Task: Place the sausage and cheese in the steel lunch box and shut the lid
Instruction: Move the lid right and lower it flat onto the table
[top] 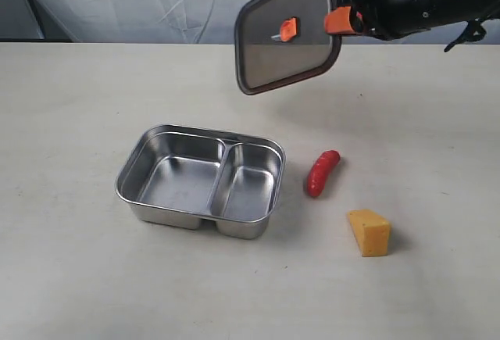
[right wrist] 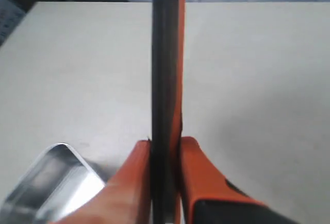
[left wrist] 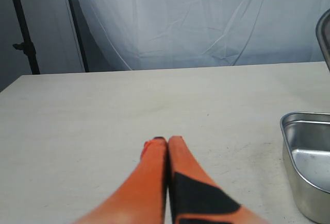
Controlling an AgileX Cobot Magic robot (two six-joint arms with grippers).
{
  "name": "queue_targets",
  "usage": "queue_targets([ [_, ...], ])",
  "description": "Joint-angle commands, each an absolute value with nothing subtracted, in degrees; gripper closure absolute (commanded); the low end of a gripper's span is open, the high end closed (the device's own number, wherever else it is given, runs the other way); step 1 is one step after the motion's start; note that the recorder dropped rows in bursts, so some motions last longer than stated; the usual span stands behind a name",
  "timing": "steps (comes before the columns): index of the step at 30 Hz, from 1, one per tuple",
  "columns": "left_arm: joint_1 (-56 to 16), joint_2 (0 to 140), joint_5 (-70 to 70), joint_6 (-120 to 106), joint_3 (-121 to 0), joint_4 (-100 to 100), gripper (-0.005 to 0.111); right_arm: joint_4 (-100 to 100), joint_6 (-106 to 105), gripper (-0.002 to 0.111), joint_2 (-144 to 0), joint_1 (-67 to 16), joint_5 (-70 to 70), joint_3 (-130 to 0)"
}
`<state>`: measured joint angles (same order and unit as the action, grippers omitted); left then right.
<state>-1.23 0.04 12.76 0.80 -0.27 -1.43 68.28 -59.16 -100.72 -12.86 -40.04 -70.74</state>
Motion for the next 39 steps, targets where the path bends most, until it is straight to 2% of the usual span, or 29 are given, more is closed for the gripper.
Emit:
queue_targets([
  [1,-1.14,0.00,11.88,0.92,0.00,-1.66,0.107,58.75,-59.54,0.109,-99.48,-12.75,-32.48,-71.21],
  [12,-1.14,0.00,11.88,0.92,0.00,-1.66,0.107,36.92,-59.54,0.109,-96.84,-19.47,-18.22,-71.21],
  [23,-1.14,0.00,11.88,0.92,0.00,-1.66,0.107,10.25,-59.54,0.109,-99.27,-28.11,-17.77,-71.10],
  [39,-1.14,0.00,11.88,0.92,0.00,-1.66,0.107,6.76,-58.81,0.109,-107.56,-28.11,-22.41,-71.10],
])
